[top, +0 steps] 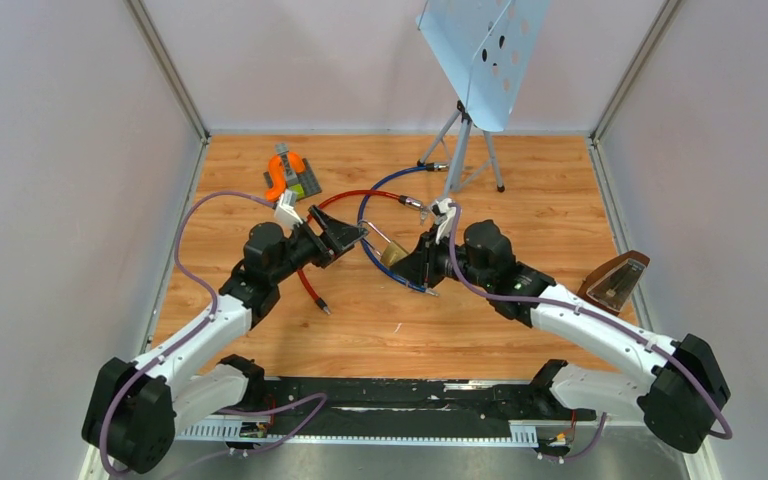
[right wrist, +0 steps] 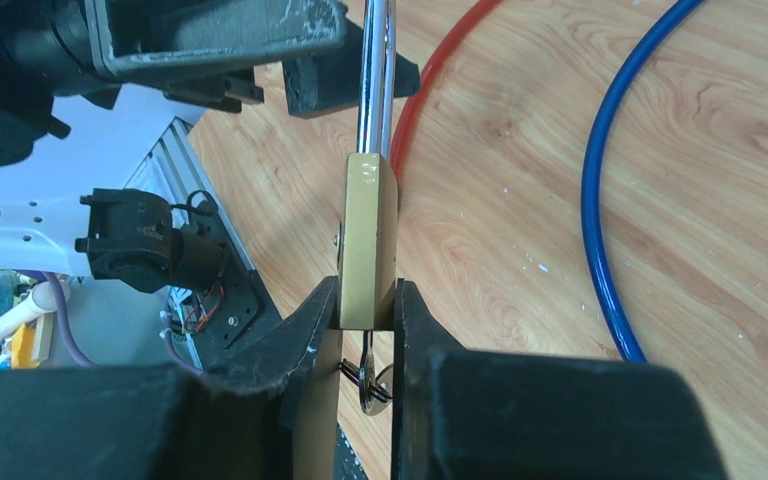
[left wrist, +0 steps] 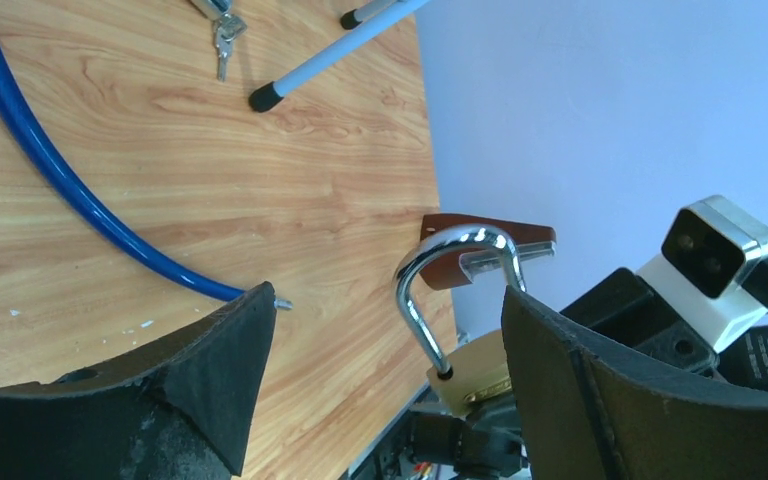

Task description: Unlock with the key

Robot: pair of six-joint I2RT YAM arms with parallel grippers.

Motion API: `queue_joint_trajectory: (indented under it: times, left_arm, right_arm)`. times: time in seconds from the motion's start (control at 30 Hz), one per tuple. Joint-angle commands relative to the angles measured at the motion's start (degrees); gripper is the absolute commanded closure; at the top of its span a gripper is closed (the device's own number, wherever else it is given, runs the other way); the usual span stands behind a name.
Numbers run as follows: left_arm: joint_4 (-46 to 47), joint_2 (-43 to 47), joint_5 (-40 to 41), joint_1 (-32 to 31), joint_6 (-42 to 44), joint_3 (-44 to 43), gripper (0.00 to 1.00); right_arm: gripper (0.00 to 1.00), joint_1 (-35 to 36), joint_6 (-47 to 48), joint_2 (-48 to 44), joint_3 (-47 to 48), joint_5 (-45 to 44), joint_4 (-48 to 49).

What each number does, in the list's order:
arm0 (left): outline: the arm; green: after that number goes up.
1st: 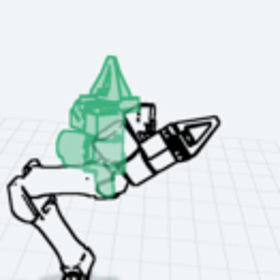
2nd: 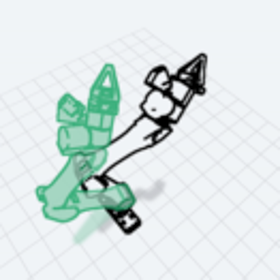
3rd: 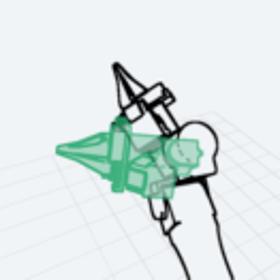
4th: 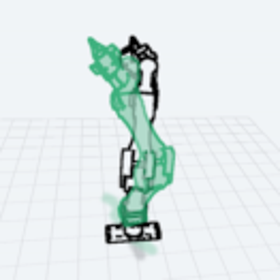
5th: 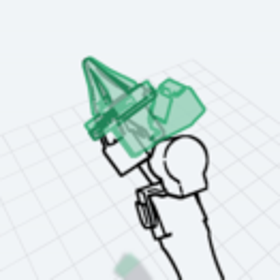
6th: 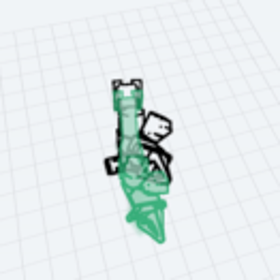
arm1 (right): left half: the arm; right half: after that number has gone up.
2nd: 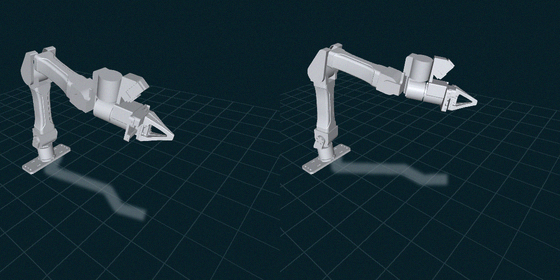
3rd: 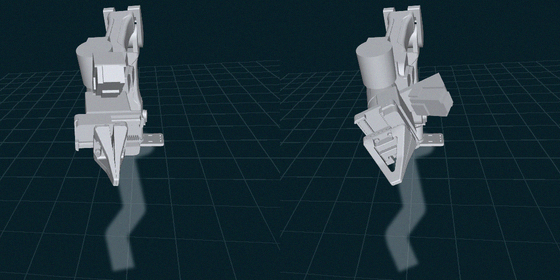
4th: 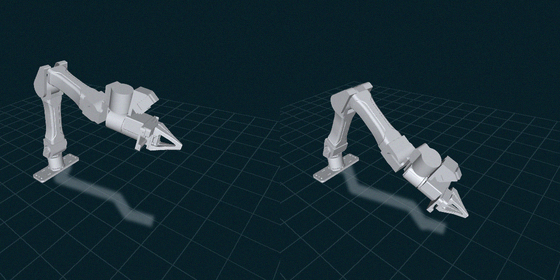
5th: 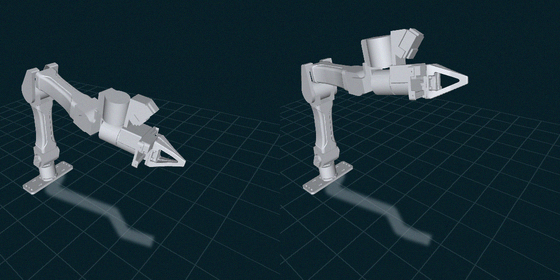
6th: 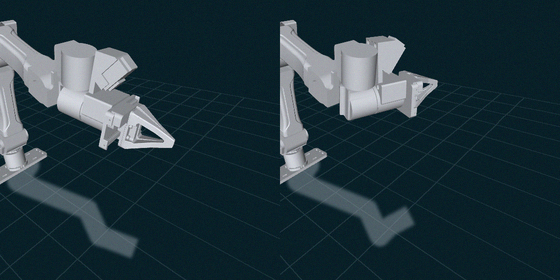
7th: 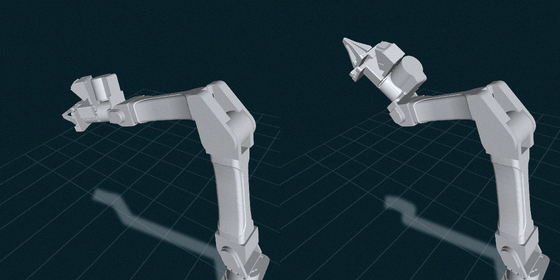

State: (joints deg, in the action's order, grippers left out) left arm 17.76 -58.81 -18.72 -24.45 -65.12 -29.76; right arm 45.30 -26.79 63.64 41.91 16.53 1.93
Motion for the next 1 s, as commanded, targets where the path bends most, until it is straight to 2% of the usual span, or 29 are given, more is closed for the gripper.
queue_joint_trajectory:
  times: [0.0,0.17,0.33,0.4,0.43,0.47,0.5,0.53,0.57,0.6,0.63,0.67,0.77,0.97]
  left_arm:
    - [3.67,2.63,1.36,-0.07,-0.65,0.85,0.13]
    - [4.18,-0.52,-0.16,-0.07,-1.28,-0.48,0.25]
    - [9.1,-4.48,-2.33,-0.06,-3.95,-1.19,0.33]
    - [9.21,-5.19,-2.69,-0.07,-4.79,-1.64,0.4]
    - [8.95,-5.27,-2.79,-0.07,-5.13,-1.76,0.48]
    - [7.53,-5.14,-2.74,-0.07,-5.25,-2.23,0.52]
    - [6.36,-4.84,-2.69,-0.07,-5.09,-2.49,0.6]
    - [2.33,-4.7,-2.36,-0.07,-4.35,-3.51,0.65]
    - [-0.55,-4.42,-2.02,-0.07,-3.72,-4.23,0.73]
    - [-7.94,-4.36,-0.79,-0.07,-1.99,-6.25,0.8]
    - [-15.35,-4.36,-0.18,-0.07,-0.86,-7.27,0.83]
    - [-18.66,-4.5,0.86,-0.07,1.38,-9.27,0.86]
    - [-29.29,-5.78,1.07,-0.07,4.59,-12.2,0.9]
    - [-32.89,-6.86,-0.02,-0.07,6.13,-12.59,0.93]
  right_arm:
    - [1.0,-0.43,-1.59,-2.74,0.81,1.78,10.24]
    - [1.0,-0.39,-2.22,-2.02,0.75,3.8,11.51]
    - [1.0,-0.4,-1.6,0.05,1.24,5.43,10.73]
    - [1.0,-0.39,-0.36,0.74,1.16,4.39,9.89]
    - [1.0,-0.4,0.66,1.12,1.12,3.0,8.84]
    - [1.0,-0.39,2.05,1.57,1.2,1.29,7.51]
    - [1.0,-0.39,3.71,2.04,1.24,-0.75,5.77]
    - [1.0,-0.41,5.6,2.61,1.23,-3.21,4.01]
    - [1.0,-0.32,7.41,3.22,1.24,-6.61,2.26]
    - [1.0,-0.32,9.15,3.97,1.27,-10.67,-0.07]
    - [1.0,-0.26,11.06,4.67,1.25,-12.99,-1.3]
    - [1.0,0.01,12.75,5.39,1.18,-15.63,-2.03]
    - [1.0,2.24,16.99,8.9,2.41,-23.94,-6.33]
    - [1.0,6.98,18.98,14.98,3.54,-27.74,-5.77]
